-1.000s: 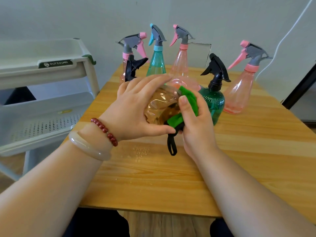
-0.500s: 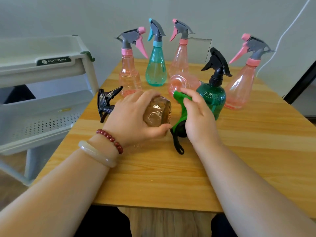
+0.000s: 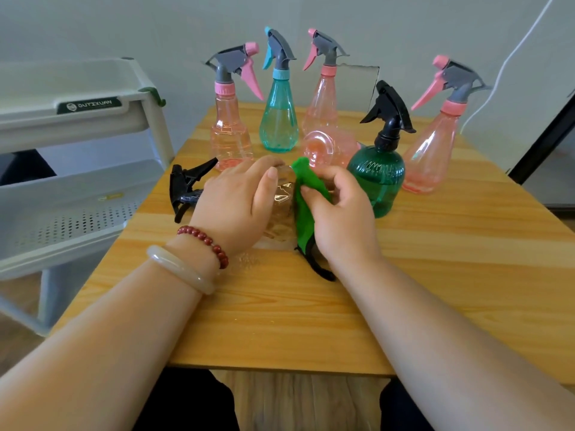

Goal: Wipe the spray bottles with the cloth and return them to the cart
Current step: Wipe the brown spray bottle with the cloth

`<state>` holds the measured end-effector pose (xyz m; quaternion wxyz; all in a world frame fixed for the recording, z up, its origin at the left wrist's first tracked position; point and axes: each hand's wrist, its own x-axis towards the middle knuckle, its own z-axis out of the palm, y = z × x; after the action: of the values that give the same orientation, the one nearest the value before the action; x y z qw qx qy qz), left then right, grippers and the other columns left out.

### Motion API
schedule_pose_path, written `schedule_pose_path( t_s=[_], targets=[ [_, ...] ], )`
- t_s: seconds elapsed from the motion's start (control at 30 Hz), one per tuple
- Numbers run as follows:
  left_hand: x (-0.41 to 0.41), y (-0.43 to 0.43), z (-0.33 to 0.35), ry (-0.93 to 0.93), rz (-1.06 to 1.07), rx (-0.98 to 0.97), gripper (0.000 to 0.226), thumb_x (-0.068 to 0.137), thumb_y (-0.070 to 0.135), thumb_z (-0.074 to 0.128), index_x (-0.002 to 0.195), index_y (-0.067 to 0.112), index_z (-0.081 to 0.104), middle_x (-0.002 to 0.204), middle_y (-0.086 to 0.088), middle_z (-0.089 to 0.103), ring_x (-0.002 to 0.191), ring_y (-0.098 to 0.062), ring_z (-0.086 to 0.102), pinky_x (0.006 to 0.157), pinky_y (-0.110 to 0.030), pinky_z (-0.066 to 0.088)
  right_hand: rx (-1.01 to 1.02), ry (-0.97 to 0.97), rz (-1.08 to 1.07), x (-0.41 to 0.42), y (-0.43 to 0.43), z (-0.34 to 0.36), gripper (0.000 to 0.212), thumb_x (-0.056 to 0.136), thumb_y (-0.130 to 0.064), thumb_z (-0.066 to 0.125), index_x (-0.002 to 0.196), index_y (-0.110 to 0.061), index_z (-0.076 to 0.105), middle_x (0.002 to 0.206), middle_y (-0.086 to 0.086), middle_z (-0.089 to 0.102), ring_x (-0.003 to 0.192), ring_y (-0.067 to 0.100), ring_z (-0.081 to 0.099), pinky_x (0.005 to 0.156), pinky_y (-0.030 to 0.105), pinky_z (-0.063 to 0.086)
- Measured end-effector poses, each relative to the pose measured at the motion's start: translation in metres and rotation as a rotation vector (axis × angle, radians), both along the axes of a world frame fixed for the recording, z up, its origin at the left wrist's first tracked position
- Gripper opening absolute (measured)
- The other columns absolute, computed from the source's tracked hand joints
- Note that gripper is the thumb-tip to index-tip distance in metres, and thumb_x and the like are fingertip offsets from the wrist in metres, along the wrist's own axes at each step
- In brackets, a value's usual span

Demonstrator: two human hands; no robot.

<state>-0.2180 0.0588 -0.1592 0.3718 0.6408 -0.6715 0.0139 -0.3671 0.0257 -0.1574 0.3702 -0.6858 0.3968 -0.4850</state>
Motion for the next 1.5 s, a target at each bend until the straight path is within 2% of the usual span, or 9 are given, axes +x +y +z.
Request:
schedule_pose_path(
  t_s=[0.1, 0.23, 0.53, 0.8, 0.9, 1.07, 1.2, 1.33, 1.5],
  targets=[
    [0.001, -0.002, -0.001, 0.022, -0.003, 0.001, 0.061, 0.099, 0.045, 0.009, 0.133, 0.023, 0.054, 0.12, -0.002, 0.065, 0.114, -0.025, 0.058, 0.094, -0.049, 0.045, -0.025, -0.066, 0.103, -0.004, 0.005, -0.001, 0.026, 0.093, -0.01, 0.064, 0.099, -0.035, 0.061, 0.098, -0.012, 0.068, 0.096, 0.005, 0.064, 0.085, 0.019, 0.051],
    [-0.001, 0.0, 0.0, 0.035, 0.032, 0.021, 0.062, 0.097, 0.044, 0.007, 0.134, 0.024, 0.053, 0.121, -0.003, 0.064, 0.114, -0.025, 0.057, 0.095, -0.048, 0.045, -0.007, -0.019, 0.034, 0.001, -0.002, 0.003, 0.029, 0.095, -0.012, 0.06, 0.097, -0.041, 0.056, 0.094, -0.02, 0.064, 0.091, -0.005, 0.06, 0.075, 0.006, 0.044],
    [-0.006, -0.001, 0.004, 0.006, 0.079, 0.03, 0.062, 0.098, 0.045, 0.008, 0.137, 0.024, 0.051, 0.127, -0.005, 0.061, 0.115, -0.028, 0.057, 0.095, -0.05, 0.045, 0.038, -0.095, 0.067, 0.0, 0.01, 0.007, 0.039, 0.09, -0.005, 0.06, 0.089, -0.044, 0.062, 0.084, -0.032, 0.065, 0.084, -0.007, 0.061, 0.076, 0.014, 0.049],
    [-0.005, -0.004, 0.003, -0.018, 0.103, 0.068, 0.056, 0.1, 0.045, 0.009, 0.142, 0.032, 0.045, 0.134, -0.003, 0.058, 0.119, -0.029, 0.055, 0.096, -0.052, 0.045, 0.01, -0.094, 0.109, -0.003, 0.027, 0.001, 0.011, 0.078, -0.019, 0.061, 0.076, -0.027, 0.067, 0.066, -0.013, 0.058, 0.067, 0.004, 0.052, 0.064, 0.02, 0.04],
    [-0.006, -0.001, 0.005, 0.006, 0.091, 0.074, 0.057, 0.1, 0.045, 0.01, 0.145, 0.033, 0.042, 0.136, -0.004, 0.058, 0.124, -0.029, 0.053, 0.1, -0.051, 0.042, 0.058, -0.097, 0.036, -0.002, 0.021, -0.002, 0.015, 0.081, -0.013, 0.063, 0.076, -0.026, 0.067, 0.064, -0.013, 0.059, 0.064, 0.005, 0.053, 0.062, 0.021, 0.042],
    [-0.004, 0.004, 0.005, 0.005, 0.069, 0.047, 0.049, 0.105, 0.043, 0.017, 0.151, 0.035, 0.031, 0.129, -0.002, 0.062, 0.121, -0.025, 0.054, 0.097, -0.048, 0.045, 0.202, 0.021, -0.078, -0.004, 0.01, -0.007, 0.017, 0.09, -0.013, 0.06, 0.085, -0.03, 0.062, 0.079, -0.013, 0.063, 0.07, 0.005, 0.058, 0.062, 0.023, 0.047],
    [-0.006, 0.0, 0.003, -0.017, 0.138, 0.054, 0.048, 0.106, 0.043, 0.015, 0.151, 0.036, 0.03, 0.131, -0.008, 0.06, 0.119, -0.029, 0.055, 0.092, -0.047, 0.047, 0.016, -0.101, -0.023, -0.004, 0.017, -0.005, 0.02, 0.091, -0.014, 0.062, 0.09, -0.034, 0.06, 0.088, -0.015, 0.061, 0.079, 0.003, 0.058, 0.072, 0.023, 0.048],
    [-0.006, 0.0, 0.002, -0.065, 0.141, 0.045, 0.062, 0.099, 0.054, 0.004, 0.151, 0.035, 0.032, 0.137, -0.004, 0.058, 0.122, -0.031, 0.054, 0.093, -0.047, 0.045, -0.162, 0.034, -0.028, 0.001, 0.026, -0.008, 0.015, 0.089, -0.012, 0.063, 0.088, -0.025, 0.056, 0.087, -0.011, 0.061, 0.079, 0.008, 0.056, 0.069, 0.015, 0.044],
    [-0.004, -0.003, 0.003, -0.064, 0.159, 0.046, 0.052, 0.104, 0.046, 0.013, 0.15, 0.034, 0.033, 0.141, -0.001, 0.054, 0.123, -0.031, 0.054, 0.092, -0.046, 0.045, 0.057, 0.246, -0.105, -0.006, 0.016, -0.01, 0.021, 0.087, -0.01, 0.059, 0.08, -0.027, 0.05, 0.082, -0.01, 0.055, 0.07, 0.007, 0.051, 0.051, 0.012, 0.034]
  ],
)
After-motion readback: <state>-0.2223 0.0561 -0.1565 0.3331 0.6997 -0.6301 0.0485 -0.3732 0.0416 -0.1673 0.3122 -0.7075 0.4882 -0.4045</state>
